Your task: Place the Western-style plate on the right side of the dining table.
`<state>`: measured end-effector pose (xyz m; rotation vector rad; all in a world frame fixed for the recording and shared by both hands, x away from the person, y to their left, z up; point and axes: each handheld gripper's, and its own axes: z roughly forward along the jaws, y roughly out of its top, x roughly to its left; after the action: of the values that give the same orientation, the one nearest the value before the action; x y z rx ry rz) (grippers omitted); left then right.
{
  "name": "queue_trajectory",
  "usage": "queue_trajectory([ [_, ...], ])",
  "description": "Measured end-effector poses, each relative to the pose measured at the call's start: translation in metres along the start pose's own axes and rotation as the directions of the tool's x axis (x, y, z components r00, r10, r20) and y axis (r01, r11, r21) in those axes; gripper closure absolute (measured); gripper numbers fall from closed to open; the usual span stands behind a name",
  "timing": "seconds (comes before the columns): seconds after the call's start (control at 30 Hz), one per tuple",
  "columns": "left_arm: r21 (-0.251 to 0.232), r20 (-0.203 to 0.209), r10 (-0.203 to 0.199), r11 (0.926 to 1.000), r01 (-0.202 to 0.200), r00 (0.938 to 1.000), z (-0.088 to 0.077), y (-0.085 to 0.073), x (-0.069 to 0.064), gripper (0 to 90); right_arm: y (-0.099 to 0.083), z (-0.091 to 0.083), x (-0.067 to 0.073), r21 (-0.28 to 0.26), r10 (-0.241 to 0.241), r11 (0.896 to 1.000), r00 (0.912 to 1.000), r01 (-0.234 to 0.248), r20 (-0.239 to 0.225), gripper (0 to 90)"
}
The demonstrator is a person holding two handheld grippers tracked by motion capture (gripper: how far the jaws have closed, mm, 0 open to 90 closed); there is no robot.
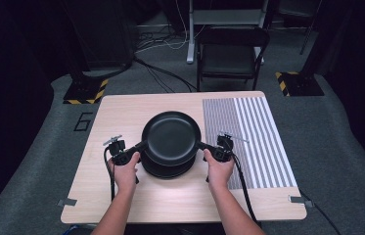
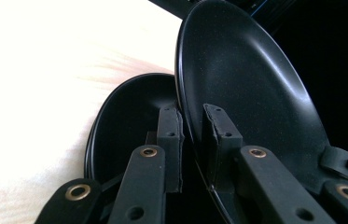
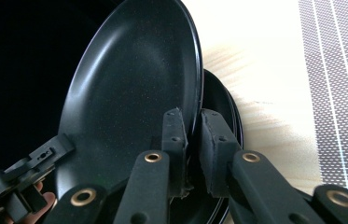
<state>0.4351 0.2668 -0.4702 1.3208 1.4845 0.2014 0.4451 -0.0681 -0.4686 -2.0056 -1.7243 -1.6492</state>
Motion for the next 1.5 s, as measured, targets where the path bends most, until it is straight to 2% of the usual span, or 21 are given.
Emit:
queue_trajectory([
  [0.13,-0.01,0.01,0.02,0.9998,-0.02,0.9997,0.001,0.002,-0.005,78.0,0.002,-0.005,0.0,-0.017,-0.005,1.0,1.0,0.005,-0.006,80.9],
  [0.27,-0.005,0.017,0.014,0.9999,-0.013,0.9998,0.003,0.003,-0.01,77.9,0.005,-0.012,0.001,-0.032,-0.008,0.999,0.9999,0.008,-0.006,81.0],
  [0.63,-0.004,0.038,0.031,0.9995,-0.031,0.9988,0.008,0.005,-0.02,78.0,0.008,-0.026,0.001,-0.059,-0.018,0.998,0.9998,0.019,0.006,81.0],
  [0.87,-0.001,0.047,0.038,0.9993,-0.038,0.9982,0.012,0.008,-0.028,78.2,0.01,-0.032,-0.002,-0.072,0.001,0.997,1.0,0.0,0.007,81.0],
  [1.27,0.008,0.071,0.05,0.9987,-0.051,0.9962,0.019,0.008,-0.037,78.3,0.011,-0.042,-0.006,-0.099,0.004,0.995,0.9999,-0.003,0.016,81.0],
  [1.33,0.011,0.073,0.054,0.9984,-0.055,0.9958,0.02,0.009,-0.038,78.3,0.011,-0.043,-0.007,-0.098,0.024,0.995,0.9996,-0.022,0.014,81.0],
  [1.5,0.014,0.082,0.055,0.9983,-0.056,0.9952,0.023,0.009,-0.041,78.6,0.011,-0.047,-0.01,-0.107,0.028,0.994,0.9995,-0.026,0.017,80.9],
])
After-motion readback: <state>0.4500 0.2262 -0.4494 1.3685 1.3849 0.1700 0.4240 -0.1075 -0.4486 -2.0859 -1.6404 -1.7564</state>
